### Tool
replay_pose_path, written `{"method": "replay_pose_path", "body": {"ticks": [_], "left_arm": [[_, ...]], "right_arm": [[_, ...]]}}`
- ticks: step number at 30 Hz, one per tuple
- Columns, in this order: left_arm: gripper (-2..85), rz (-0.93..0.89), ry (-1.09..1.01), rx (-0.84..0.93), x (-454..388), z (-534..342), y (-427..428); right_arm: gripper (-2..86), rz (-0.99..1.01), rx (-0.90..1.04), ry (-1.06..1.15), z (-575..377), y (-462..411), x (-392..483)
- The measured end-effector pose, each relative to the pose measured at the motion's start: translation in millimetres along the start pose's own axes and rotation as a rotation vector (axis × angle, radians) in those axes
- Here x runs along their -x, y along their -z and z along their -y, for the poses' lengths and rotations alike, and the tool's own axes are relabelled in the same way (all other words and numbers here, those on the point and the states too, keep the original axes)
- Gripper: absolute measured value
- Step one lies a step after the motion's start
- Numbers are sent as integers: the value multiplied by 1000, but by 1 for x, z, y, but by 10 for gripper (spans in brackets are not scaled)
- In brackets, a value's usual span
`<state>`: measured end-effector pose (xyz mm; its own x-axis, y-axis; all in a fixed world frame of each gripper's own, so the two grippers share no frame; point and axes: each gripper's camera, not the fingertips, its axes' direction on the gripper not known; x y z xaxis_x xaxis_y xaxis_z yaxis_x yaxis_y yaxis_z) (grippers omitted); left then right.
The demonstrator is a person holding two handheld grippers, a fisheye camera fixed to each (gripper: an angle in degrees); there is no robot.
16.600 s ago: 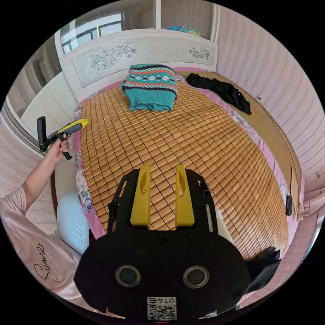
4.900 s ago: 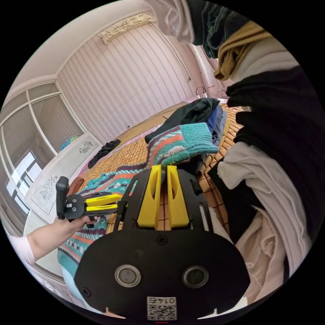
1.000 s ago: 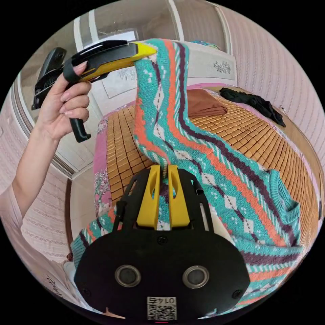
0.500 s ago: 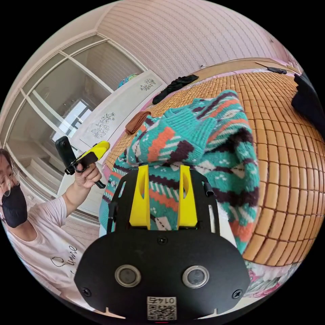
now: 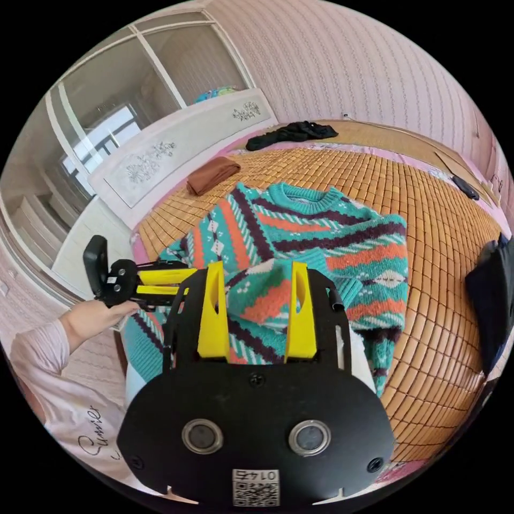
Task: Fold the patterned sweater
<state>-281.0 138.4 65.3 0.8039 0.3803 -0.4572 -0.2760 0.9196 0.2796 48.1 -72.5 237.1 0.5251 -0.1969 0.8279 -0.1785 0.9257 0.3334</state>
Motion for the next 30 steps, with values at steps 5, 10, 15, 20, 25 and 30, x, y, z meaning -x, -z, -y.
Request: {"method": "replay_pose_path", "body": {"ticks": [5,10,15,20,25,30], "left_arm": [[54,-2,35,-50,0,-8,-4],[0,-91,121,-184,12,-9,21],[41,-251,149,-160,26,-22,27],[56,-133,187,-178,60,-30,49],[84,79,327,-219,140,-10,60],[128,76,476,-157,225,40,34]], "right_arm": [[107,-121,148,29,10,-31,22],[61,-18,-314,77,-42,82,46],[25,3,-212,-85,-146,116,25],[16,-54,-110,-201,-185,147,3],[50,-94,-121,-106,-115,164,-3],[99,-55,-112,-135,-10,145,-40]]}}
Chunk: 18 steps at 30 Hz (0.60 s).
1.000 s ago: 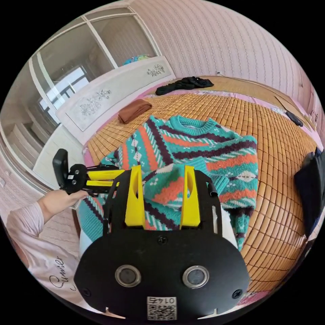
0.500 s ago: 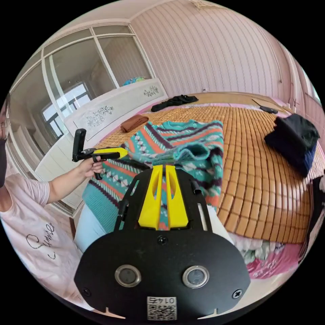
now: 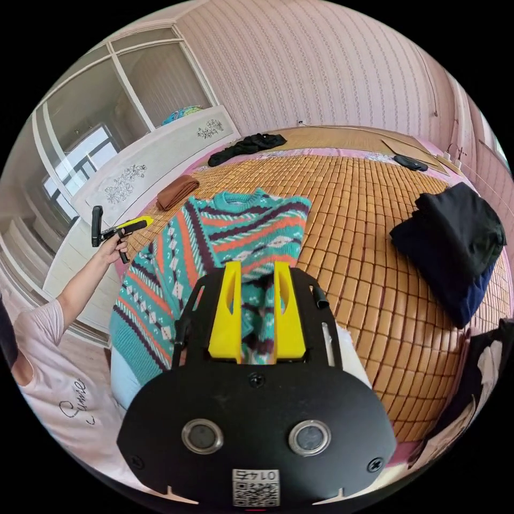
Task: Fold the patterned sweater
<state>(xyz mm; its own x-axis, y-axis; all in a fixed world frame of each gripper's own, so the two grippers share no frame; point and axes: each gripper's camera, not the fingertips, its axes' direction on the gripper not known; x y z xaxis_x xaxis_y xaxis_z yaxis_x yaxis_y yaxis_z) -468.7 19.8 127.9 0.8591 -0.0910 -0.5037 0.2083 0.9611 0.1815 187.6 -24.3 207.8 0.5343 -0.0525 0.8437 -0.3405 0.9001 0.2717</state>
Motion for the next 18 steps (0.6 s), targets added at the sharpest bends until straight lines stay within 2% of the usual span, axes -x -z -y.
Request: {"method": "replay_pose_path", "body": {"ticks": [3,7,9,10,12,16,18], "left_arm": [[136,-122,109,73,27,30,-38],[149,-233,121,165,37,55,-77],[144,-279,113,366,35,68,-109],[131,-248,107,359,35,71,-108],[81,-254,86,403,34,83,-106],[64,-206,25,343,22,98,-81],[62,-282,63,177,20,110,-40]], "right_arm": [[128,-56,72,-18,56,-36,-13],[162,-91,151,-163,101,-74,-48],[150,-21,206,-212,110,-88,-61],[118,73,253,-218,115,-96,-65],[87,94,297,-241,119,-101,-68],[58,125,234,-241,130,-63,-61],[56,166,144,-244,137,-31,-54]]}}
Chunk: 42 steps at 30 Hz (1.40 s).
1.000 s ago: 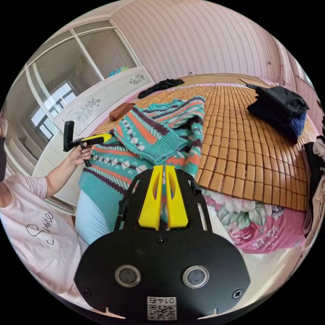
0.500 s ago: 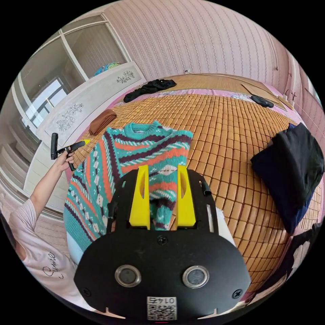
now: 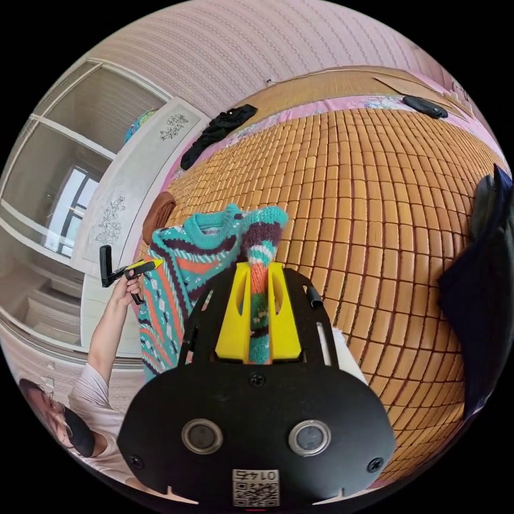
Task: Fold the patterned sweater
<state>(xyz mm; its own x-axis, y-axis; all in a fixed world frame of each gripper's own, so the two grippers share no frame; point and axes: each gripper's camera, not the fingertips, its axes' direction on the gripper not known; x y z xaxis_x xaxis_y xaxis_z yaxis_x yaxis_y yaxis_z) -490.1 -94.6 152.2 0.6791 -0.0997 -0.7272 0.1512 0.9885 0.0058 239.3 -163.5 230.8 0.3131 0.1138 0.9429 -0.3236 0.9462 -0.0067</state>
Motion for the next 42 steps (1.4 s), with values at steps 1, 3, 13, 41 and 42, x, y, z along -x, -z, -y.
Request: {"method": "replay_pose_path", "body": {"ticks": [1,3,13,41,42], "left_arm": [[62,-30,3,-37,-4,0,11],[62,-72,-67,-150,-26,-10,51],[78,-296,-190,-214,-16,-219,146],[168,-362,181,-183,16,-357,223],[156,-410,201,-138,19,-352,213]], "right_arm": [[55,30,-54,23,-2,22,11],[55,80,-110,77,-10,55,28],[67,189,-110,423,-265,150,41],[163,334,-157,-73,-424,207,-23],[146,354,-147,-65,-421,205,-22]]}}
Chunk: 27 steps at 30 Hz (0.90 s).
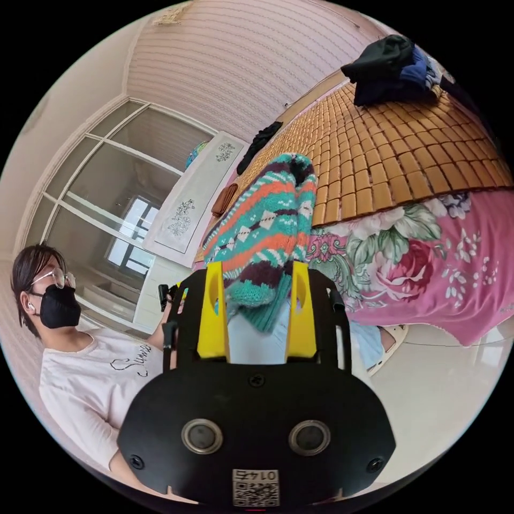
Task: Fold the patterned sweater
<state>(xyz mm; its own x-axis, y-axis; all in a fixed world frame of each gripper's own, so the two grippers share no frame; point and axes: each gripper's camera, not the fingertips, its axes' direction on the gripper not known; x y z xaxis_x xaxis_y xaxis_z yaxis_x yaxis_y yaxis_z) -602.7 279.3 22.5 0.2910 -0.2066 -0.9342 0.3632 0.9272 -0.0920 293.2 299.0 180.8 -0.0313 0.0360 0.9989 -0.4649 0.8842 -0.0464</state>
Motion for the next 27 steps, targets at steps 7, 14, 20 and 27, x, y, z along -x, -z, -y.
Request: {"method": "replay_pose_path", "body": {"ticks": [7,14,20,27], "left_arm": [[66,-51,-29,9,-16,61,14],[66,123,-325,-166,-93,131,55],[76,241,-19,39,22,80,16],[74,121,84,-134,36,61,59]], "right_arm": [[57,5,75,106,48,4,34],[53,-5,-89,268,101,29,75],[55,-223,100,75,50,-12,-11],[71,-117,-107,18,21,28,-34]]}}
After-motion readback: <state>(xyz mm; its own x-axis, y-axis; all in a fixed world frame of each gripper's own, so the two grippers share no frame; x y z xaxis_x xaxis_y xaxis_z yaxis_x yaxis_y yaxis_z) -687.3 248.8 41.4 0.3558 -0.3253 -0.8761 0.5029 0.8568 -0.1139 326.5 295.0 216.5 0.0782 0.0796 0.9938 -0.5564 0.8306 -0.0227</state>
